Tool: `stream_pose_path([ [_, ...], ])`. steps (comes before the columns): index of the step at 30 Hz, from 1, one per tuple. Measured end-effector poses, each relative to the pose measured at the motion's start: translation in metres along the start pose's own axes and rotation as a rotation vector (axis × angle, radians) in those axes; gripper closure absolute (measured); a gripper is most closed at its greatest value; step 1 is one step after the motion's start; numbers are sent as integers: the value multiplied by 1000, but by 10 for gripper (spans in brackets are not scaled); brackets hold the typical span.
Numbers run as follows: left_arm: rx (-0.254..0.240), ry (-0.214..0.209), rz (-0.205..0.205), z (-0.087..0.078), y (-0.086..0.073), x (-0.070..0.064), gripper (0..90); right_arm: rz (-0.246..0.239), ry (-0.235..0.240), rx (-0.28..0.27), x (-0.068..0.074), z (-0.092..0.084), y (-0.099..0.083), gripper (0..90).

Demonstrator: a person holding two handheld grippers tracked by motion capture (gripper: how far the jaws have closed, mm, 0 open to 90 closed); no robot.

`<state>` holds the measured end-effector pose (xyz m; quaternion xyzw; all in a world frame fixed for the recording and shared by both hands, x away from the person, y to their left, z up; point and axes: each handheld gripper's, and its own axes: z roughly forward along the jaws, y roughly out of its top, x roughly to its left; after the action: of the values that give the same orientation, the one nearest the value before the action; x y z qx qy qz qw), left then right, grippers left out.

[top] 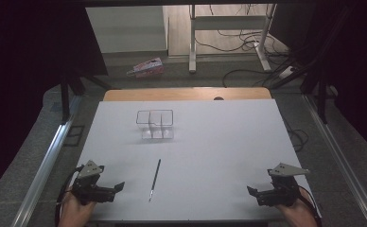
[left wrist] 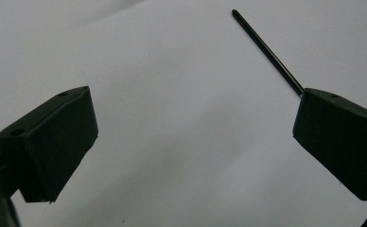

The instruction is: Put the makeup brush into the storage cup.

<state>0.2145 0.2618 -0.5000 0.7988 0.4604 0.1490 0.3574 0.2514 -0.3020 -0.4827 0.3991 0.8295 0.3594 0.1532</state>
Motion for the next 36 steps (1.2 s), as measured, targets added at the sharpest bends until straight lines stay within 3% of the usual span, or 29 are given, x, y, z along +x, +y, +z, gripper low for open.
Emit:
stream_pose_path([
  [7,-8,4,-8,0,0,1,4,-21,18,25,3,2,1,0],
  [13,-19,16,-46,-2,-1,4,0,-40,18,27,6,2,2,0],
  [36,67,52,-23,-3,6,2,0,-46,22,39,6,5,3,0],
])
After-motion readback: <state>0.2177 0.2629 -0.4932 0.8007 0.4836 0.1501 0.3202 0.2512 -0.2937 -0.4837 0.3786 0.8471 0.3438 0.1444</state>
